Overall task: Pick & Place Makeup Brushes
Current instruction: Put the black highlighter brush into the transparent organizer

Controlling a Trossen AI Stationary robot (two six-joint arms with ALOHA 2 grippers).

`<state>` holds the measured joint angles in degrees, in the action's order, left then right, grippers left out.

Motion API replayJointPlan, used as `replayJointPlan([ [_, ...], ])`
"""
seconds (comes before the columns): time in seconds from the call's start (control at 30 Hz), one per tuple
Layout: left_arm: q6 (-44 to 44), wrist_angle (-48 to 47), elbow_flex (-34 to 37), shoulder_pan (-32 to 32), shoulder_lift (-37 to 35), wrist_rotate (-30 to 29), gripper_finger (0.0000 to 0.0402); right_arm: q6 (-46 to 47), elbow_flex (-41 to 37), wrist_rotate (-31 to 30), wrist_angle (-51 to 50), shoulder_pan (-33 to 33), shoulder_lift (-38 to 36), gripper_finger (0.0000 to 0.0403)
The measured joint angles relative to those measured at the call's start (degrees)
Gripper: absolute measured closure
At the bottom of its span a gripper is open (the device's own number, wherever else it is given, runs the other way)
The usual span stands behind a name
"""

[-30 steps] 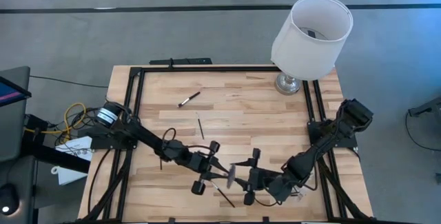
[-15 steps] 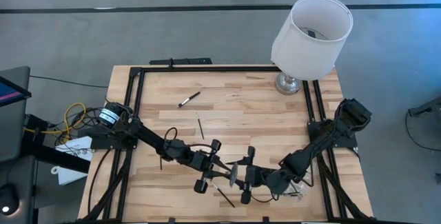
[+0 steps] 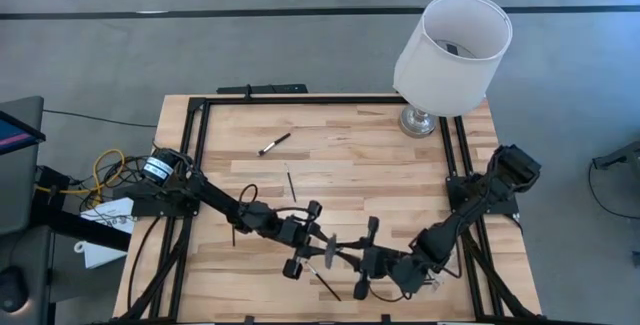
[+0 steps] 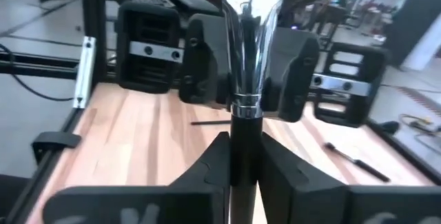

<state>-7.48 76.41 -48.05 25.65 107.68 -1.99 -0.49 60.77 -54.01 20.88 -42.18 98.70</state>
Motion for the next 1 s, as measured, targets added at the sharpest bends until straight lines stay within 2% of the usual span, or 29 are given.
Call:
replayJointPlan([
  [0.1,0.60,-0.38,0.05,-0.04,-0.01,-1.64,0.0325,-0.68,-0.02,-4.66,-0.88,-1.60,-0.23,0.0368],
  [0.3,0.65,-1.63,0.29,0.20,0.03,-2.54,0.0309,-2.23,0.00,-18.75,-1.89,-6.11,-0.71,0.0365],
  [0.4,0.66,-4.20,2.16,0.30,-1.82,-4.36,0.0299,1.36,0.02,-23.21,-6.32,-9.14,-2.01,0.0365],
  [0.5,1.98,-8.94,5.83,0.42,-7.14,-6.09,0.0287,14.97,0.02,-24.00,-19.42,-12.63,-4.18,0.0365],
  [0.6,4.34,-13.11,10.42,0.27,-13.16,-7.13,0.0275,37.31,0.02,-23.11,-38.33,-15.80,-6.49,0.0365],
  [0.7,7.45,-14.33,15.14,0.71,-19.02,-7.18,0.0267,60.61,0.00,-18.72,-56.96,-17.96,-8.24,0.0365],
  [0.77,8.08,-14.34,18.16,1.31,-22.40,-7.29,0.0265,72.77,0.00,-14.79,-66.53,-19.07,-9.08,0.0362],
  [0.87,8.98,-14.62,21.80,2.27,-26.29,-8.79,0.0265,83.58,0.00,-10.34,-76.28,-20.28,-10.51,0.0360],
  [1.0,9.86,-14.46,25.38,3.58,-29.47,-11.24,0.0270,89.53,0.00,-9.57,-81.79,-23.12,-13.35,0.0362],
])
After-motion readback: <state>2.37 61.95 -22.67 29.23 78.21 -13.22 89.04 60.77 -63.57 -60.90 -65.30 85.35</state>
